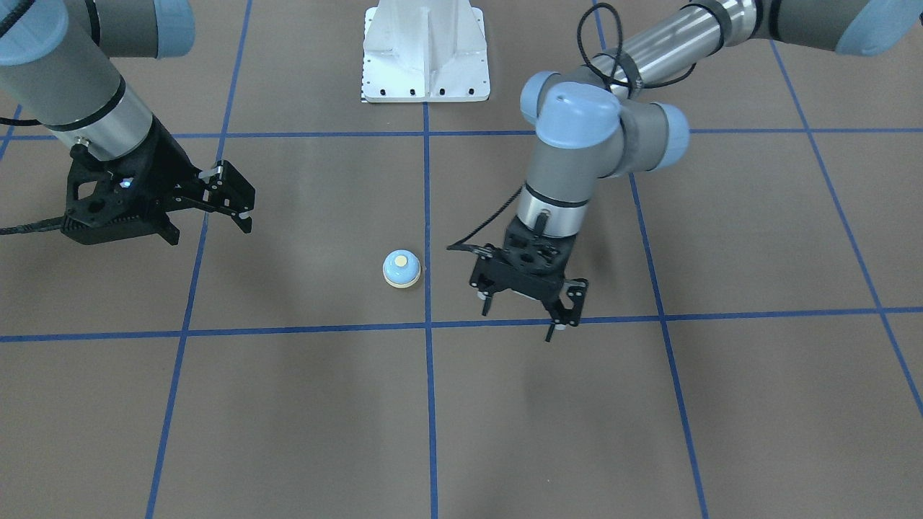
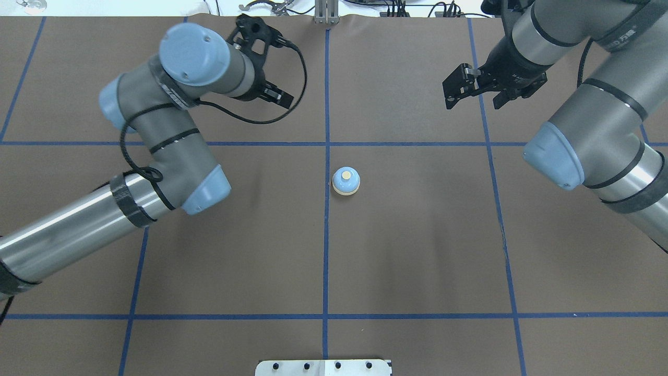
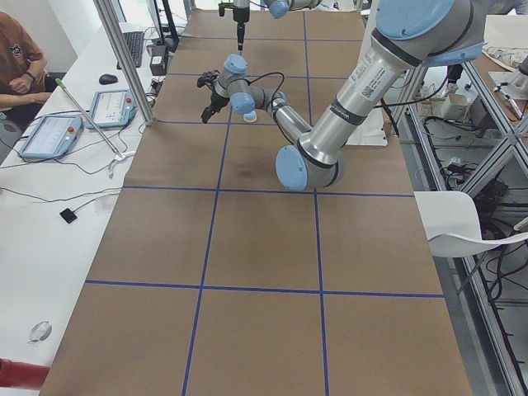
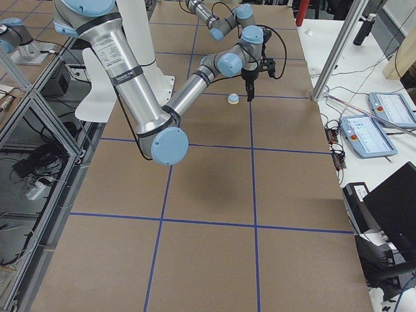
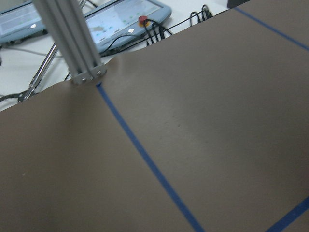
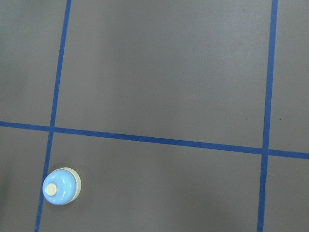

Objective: Place and press bell with both arms
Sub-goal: 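Move the right gripper above the bell while the left arm draws back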

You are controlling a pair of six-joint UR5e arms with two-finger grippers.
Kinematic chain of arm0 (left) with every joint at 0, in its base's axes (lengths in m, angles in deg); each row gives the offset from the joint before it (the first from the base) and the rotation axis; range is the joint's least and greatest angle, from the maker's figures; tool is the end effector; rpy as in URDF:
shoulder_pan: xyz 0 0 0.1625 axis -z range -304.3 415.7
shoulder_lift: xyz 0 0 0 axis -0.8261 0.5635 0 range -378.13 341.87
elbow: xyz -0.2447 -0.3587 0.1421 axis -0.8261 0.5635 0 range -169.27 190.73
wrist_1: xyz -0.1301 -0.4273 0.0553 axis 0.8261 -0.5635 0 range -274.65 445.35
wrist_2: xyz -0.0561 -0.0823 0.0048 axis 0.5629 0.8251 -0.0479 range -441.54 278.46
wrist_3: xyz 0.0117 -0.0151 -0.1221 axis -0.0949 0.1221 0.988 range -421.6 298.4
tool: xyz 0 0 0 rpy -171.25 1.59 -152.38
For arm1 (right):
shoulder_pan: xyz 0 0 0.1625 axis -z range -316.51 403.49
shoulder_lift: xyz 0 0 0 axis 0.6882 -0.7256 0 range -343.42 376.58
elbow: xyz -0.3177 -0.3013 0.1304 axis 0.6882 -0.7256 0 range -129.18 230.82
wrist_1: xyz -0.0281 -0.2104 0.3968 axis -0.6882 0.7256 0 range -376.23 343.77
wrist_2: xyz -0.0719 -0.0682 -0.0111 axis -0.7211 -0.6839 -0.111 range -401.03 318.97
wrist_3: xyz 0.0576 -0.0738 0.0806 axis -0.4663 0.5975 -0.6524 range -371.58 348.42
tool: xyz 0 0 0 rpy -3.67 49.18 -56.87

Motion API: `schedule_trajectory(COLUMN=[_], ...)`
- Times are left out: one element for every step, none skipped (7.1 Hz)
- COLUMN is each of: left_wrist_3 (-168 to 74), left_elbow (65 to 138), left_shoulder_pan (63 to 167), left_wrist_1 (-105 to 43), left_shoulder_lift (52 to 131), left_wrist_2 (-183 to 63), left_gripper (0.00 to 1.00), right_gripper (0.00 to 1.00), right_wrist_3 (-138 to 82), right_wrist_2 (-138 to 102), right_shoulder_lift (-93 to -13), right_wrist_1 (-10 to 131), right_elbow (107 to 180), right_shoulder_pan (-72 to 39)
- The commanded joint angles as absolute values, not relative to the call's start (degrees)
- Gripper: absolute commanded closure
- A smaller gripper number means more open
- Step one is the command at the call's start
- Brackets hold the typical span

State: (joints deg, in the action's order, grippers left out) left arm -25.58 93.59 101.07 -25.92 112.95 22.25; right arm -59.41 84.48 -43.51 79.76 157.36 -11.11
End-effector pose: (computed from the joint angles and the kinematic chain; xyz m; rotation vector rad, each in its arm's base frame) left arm 0.4968 -0.6510 0.2535 0.5888 0.7913 0.2540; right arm -0.3351 -0.5777 0.2588 0.1162 -0.8953 -0.0169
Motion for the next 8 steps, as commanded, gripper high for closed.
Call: schedule_trajectory(left_wrist_3=[-28.3, -31.0, -34.1, -37.6, -38.0, -38.0, -38.0, -38.0], left_elbow=[94.6, 94.4, 94.5, 94.6, 94.6, 94.6, 94.5, 94.4], left_shoulder_pan=[111.6, 115.7, 118.3, 119.7, 119.9, 119.9, 120.0, 120.2], left_wrist_1=[-23.8, -22.9, -22.9, -22.9, -23.3, -23.5, -23.5, -23.5], left_shoulder_lift=[105.6, 104.5, 102.1, 100.5, 99.7, 99.6, 99.6, 99.5], left_wrist_2=[37.5, 41.7, 43.7, 43.8, 43.7, 43.7, 43.7, 43.7], left_gripper=[0.0, 0.0, 0.0, 0.0, 0.0, 0.0, 0.0, 0.0], right_gripper=[0.03, 0.1, 0.23, 0.28, 0.42, 0.6, 0.8, 0.9], right_wrist_3=[-64.9, -68.7, -70.0, -73.2, -75.1, -75.9, -75.9, -75.7], right_wrist_2=[82.8, 79.1, 78.2, 77.3, 74.2, 73.9, 73.8, 73.8], right_shoulder_lift=[-39.1, -35.7, -33.1, -30.9, -28.4, -26.8, -26.2, -25.8], right_wrist_1=[78.3, 78.3, 78.3, 78.1, 78.1, 78.1, 78.1, 78.0], right_elbow=[152.2, 148.9, 146.0, 143.8, 141.5, 139.5, 138.8, 137.4], right_shoulder_pan=[-8.4, -4.7, -2.6, 0.0, 2.4, 4.3, 5.5, 6.2])
